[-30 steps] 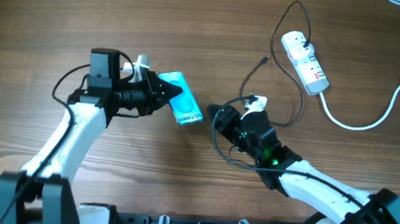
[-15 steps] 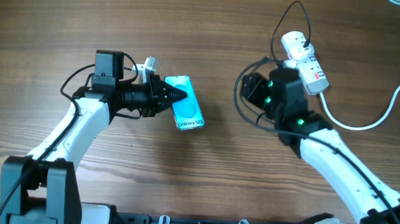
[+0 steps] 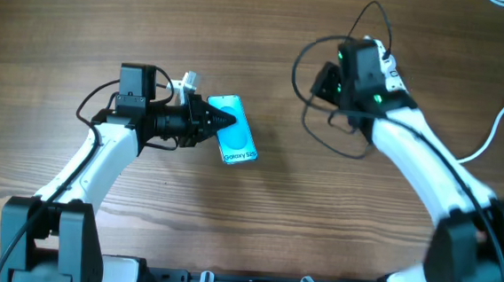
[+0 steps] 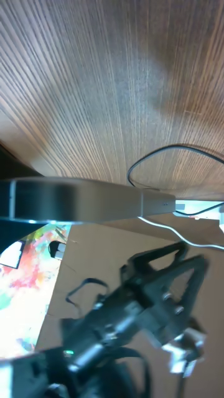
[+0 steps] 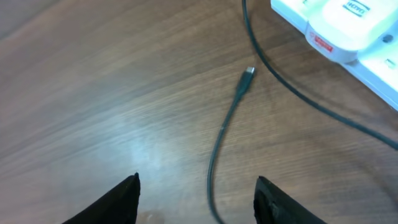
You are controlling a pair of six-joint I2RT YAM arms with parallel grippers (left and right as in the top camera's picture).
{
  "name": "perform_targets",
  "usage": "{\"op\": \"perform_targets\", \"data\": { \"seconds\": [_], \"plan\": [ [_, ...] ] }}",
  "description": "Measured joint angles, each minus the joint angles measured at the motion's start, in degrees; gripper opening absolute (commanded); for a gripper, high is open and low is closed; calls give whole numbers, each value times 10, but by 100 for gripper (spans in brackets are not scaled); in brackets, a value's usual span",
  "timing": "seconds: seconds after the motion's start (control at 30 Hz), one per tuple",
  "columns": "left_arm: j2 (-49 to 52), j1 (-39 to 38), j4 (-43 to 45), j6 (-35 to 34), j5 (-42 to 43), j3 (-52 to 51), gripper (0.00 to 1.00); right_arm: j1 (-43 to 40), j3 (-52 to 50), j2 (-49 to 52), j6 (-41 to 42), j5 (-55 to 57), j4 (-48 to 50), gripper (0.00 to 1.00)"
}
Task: Plug charger to phone and switch on socket
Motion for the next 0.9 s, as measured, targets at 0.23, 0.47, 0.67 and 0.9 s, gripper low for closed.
{"op": "perform_targets", "data": {
  "seconds": [0.23,0.47,0.67,0.9],
  "plan": [
    [0,0,-2,0,0,0,4,-7,121,146,-15,17,-27,57],
    [0,0,-10,1,0,0,4,-7,166,236,-19,54,-21,47],
    [0,0,-11,2,0,0,4,-7,167,261,-19,87,-21,48],
    [0,0,-10,2,0,0,4,-7,171,280,-17,107,-4,46]
  ]
}}
